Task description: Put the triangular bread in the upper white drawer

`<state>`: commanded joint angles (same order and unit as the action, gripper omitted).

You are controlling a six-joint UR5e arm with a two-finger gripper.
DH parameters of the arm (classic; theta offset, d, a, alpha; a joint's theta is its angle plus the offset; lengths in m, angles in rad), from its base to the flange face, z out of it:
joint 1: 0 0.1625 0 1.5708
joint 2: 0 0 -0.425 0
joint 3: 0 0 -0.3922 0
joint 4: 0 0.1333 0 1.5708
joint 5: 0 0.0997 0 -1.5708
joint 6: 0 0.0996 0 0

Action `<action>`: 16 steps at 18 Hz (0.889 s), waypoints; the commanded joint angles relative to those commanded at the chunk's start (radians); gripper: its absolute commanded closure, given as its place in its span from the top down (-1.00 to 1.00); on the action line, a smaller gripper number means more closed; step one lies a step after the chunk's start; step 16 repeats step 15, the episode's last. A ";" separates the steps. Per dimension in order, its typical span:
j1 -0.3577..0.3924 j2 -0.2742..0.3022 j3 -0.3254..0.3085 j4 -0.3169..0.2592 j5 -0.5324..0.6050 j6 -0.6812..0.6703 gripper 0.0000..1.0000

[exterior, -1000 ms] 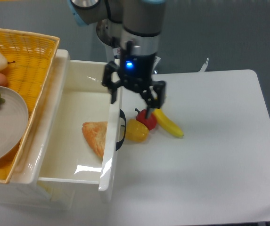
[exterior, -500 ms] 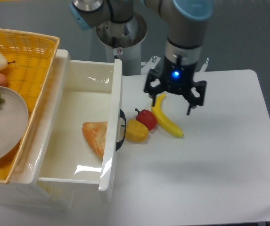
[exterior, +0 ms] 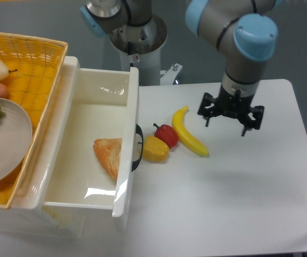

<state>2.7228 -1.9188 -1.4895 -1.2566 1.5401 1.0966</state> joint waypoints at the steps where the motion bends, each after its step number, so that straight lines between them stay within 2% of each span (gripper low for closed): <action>1: 0.000 -0.014 0.000 0.012 0.003 0.015 1.00; 6: 0.011 -0.071 -0.002 0.055 0.046 0.138 1.00; 9: 0.009 -0.114 0.003 0.114 0.057 0.215 1.00; 13: 0.011 -0.157 0.012 0.130 0.068 0.276 1.00; 16: 0.012 -0.158 0.012 0.137 0.066 0.278 1.00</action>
